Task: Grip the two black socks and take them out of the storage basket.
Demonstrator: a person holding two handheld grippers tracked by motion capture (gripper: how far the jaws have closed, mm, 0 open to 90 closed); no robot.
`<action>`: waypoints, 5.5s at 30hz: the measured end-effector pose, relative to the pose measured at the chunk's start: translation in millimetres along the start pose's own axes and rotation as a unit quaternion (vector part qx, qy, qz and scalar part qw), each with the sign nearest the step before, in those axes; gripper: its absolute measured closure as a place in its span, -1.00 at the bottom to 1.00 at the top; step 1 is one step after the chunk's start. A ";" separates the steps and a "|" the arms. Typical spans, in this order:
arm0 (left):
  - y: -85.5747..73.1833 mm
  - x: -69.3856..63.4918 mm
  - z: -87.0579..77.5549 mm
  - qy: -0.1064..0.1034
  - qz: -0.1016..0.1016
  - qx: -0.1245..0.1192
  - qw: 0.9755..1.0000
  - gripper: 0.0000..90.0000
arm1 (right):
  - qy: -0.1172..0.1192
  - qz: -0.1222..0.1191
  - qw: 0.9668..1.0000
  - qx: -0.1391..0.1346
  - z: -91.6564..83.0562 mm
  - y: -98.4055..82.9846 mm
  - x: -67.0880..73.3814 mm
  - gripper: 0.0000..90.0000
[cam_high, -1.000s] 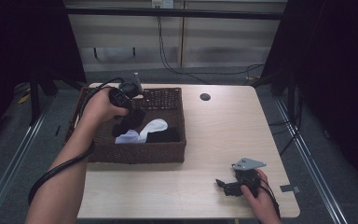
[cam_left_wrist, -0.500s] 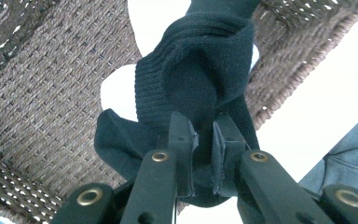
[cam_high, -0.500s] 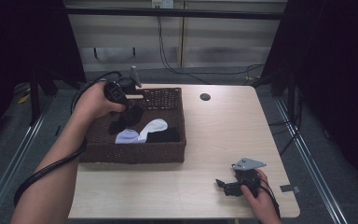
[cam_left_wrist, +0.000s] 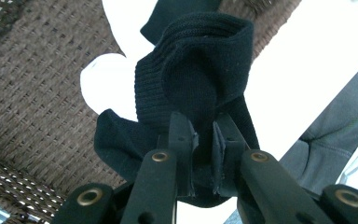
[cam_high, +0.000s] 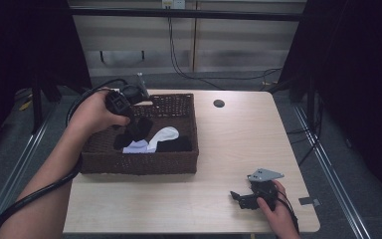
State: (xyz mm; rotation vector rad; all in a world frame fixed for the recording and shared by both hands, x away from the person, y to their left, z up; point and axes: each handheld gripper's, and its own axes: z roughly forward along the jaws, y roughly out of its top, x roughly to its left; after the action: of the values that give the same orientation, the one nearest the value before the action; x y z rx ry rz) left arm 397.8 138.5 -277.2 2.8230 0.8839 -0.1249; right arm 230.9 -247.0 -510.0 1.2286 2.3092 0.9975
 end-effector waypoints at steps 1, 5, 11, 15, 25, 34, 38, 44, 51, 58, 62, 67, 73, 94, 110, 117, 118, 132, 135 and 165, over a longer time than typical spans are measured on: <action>-1.3 -2.4 0.0 0.002 0.003 -0.001 1.000 0.79 | 0.000 0.000 1.000 0.000 0.0 0.0 0.0 -0.75; -8.8 -18.3 3.3 0.000 0.019 0.000 1.000 0.79 | 0.000 0.001 1.000 -0.001 0.2 0.0 0.2 -0.75; -15.3 -37.6 7.4 -0.001 0.042 0.000 0.999 0.79 | 0.000 0.000 1.000 -0.001 0.2 -0.1 0.1 -0.75; -21.0 -57.8 18.9 -0.007 0.068 0.000 0.998 0.79 | 0.000 0.000 1.000 -0.001 0.2 -0.1 0.1 -0.75; -25.0 -79.1 63.6 -0.040 0.098 -0.002 0.994 0.79 | 0.001 0.001 1.000 0.001 0.0 -0.1 0.3 -0.75; -25.1 -82.0 115.1 -0.052 0.095 0.008 0.994 0.78 | 0.001 0.002 1.000 0.001 0.0 -0.2 0.4 -0.75; -24.2 -84.6 134.9 -0.065 0.095 0.012 0.993 0.76 | 0.001 0.001 1.000 0.001 0.0 -0.2 0.3 -0.75; -22.4 -88.6 136.8 -0.059 0.097 0.008 0.993 0.57 | 0.001 0.001 1.000 0.001 0.0 -0.2 0.3 -0.75; -20.8 -92.8 125.6 -0.057 0.108 0.006 0.992 0.42 | 0.001 0.001 1.000 0.001 0.0 -0.1 0.3 -0.75; -10.4 -91.2 97.9 -0.047 0.102 -0.011 0.994 0.39 | 0.001 0.002 1.000 0.001 0.0 -0.2 0.4 -0.75; -1.7 -85.9 83.4 -0.035 0.099 -0.013 0.994 0.38 | 0.001 0.001 1.000 0.001 0.0 -0.2 0.2 -0.75; 7.8 -75.3 73.9 -0.025 0.087 -0.013 0.996 0.36 | 0.001 0.000 1.000 0.000 0.0 -0.2 0.2 -0.75; 21.0 -56.4 63.6 -0.019 0.064 -0.023 0.998 0.31 | 0.001 0.001 1.000 0.001 0.0 -0.2 0.2 -0.75; 62.5 -13.4 82.4 0.000 0.023 -0.029 0.999 0.08 | 0.000 0.000 1.000 -0.001 0.2 -0.1 0.1 -0.75; 74.9 11.0 112.7 0.006 0.004 -0.033 0.999 -0.19 | -0.001 -0.003 1.000 -0.003 0.2 0.0 -0.1 -0.75; 76.1 18.9 131.0 -0.001 0.007 -0.032 0.999 -0.16 | -0.001 -0.005 1.000 -0.003 0.3 -0.1 -0.3 -0.75; 76.5 20.5 136.3 -0.002 0.006 -0.030 1.000 -0.16 | -0.001 -0.005 1.000 -0.003 0.3 -0.1 -0.4 -0.75; 82.4 24.4 165.9 -0.008 0.012 -0.023 1.000 -0.10 | 0.002 0.000 1.000 0.000 0.1 -0.1 0.4 -0.75; 84.5 23.1 170.1 -0.005 0.017 -0.014 1.000 -0.08 | 0.002 0.000 1.000 0.000 0.1 -0.1 0.4 -0.75; 86.9 15.1 149.6 0.000 0.024 0.019 1.000 0.97 | -0.001 -0.005 1.000 -0.004 0.3 -0.1 -0.4 -0.75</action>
State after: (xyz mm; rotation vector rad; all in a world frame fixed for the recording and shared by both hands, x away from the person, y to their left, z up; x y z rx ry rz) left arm 456.0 47.4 -413.1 2.8764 0.8209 -0.1376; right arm 231.3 -247.2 -510.3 1.2142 2.3059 0.9998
